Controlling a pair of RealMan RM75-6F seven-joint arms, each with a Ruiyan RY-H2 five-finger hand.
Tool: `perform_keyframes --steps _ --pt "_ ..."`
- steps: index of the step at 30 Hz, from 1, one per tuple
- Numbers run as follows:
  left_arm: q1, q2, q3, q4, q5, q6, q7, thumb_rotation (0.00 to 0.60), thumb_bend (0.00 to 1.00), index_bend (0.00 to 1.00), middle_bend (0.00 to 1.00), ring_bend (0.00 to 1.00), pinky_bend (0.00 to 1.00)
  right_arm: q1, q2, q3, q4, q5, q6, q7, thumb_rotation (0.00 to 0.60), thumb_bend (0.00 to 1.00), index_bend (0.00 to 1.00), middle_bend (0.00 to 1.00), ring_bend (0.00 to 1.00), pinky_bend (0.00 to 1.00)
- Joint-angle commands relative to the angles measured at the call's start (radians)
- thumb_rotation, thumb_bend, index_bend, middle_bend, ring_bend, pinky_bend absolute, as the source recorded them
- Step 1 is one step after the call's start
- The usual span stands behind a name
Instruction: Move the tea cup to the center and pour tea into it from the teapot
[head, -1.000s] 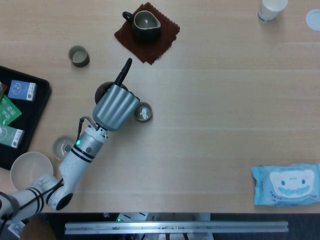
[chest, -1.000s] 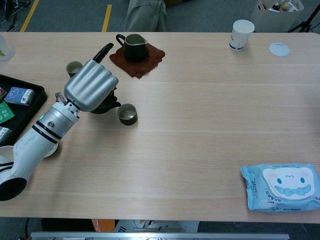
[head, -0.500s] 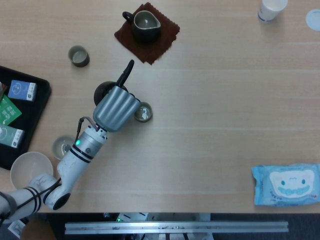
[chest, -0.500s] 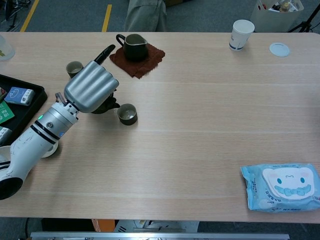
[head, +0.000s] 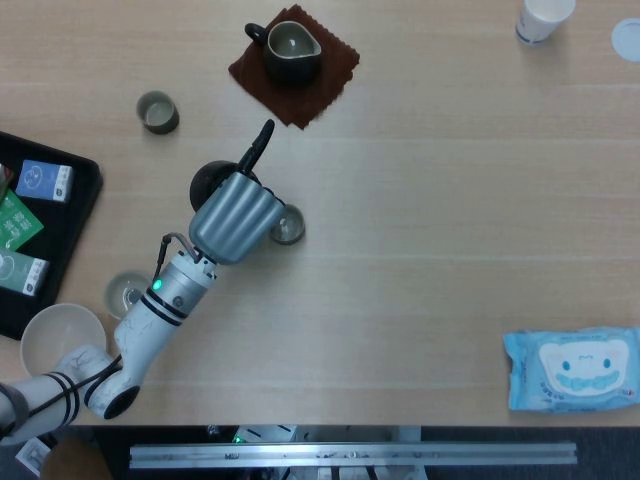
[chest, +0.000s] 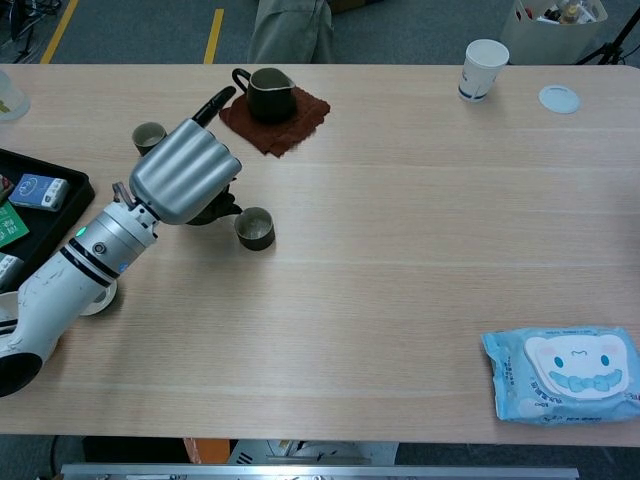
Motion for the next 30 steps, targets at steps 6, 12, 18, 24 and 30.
perform_keyframes --steps 6,12,18,24,30 --pt "-0.005 0.016 0.000 -0.017 0.007 -0.006 0.013 0.490 0.27 0.99 1.00 0.86 0.05 0.000 -0.001 0.003 0.000 -0.002 0.000 0.001 0.600 0.29 0.14 0.21 0.06 0.08" --pt "-0.007 0.026 -0.001 -0.026 0.010 -0.006 0.020 0.492 0.26 0.99 1.00 0.86 0.05 0.000 -0.001 0.004 -0.001 -0.002 -0.001 0.000 0.600 0.29 0.14 0.21 0.06 0.08" --pt "-0.007 0.036 -0.002 -0.034 0.013 -0.005 0.025 0.488 0.27 0.99 1.00 0.86 0.05 0.000 -0.001 0.006 -0.002 -0.005 0.001 -0.004 0.600 0.29 0.14 0.21 0.06 0.08" --pt "-0.009 0.045 -0.004 -0.044 0.017 -0.004 0.030 0.492 0.27 0.99 1.00 0.86 0.05 -0.002 -0.001 0.007 -0.003 -0.005 0.003 -0.006 0.600 0.29 0.14 0.21 0.06 0.08" --pt "-0.011 0.048 -0.007 -0.048 0.020 -0.003 0.034 0.492 0.27 0.99 1.00 0.86 0.05 -0.003 -0.001 0.009 -0.003 -0.006 0.008 -0.007 0.600 0.29 0.14 0.21 0.06 0.08"
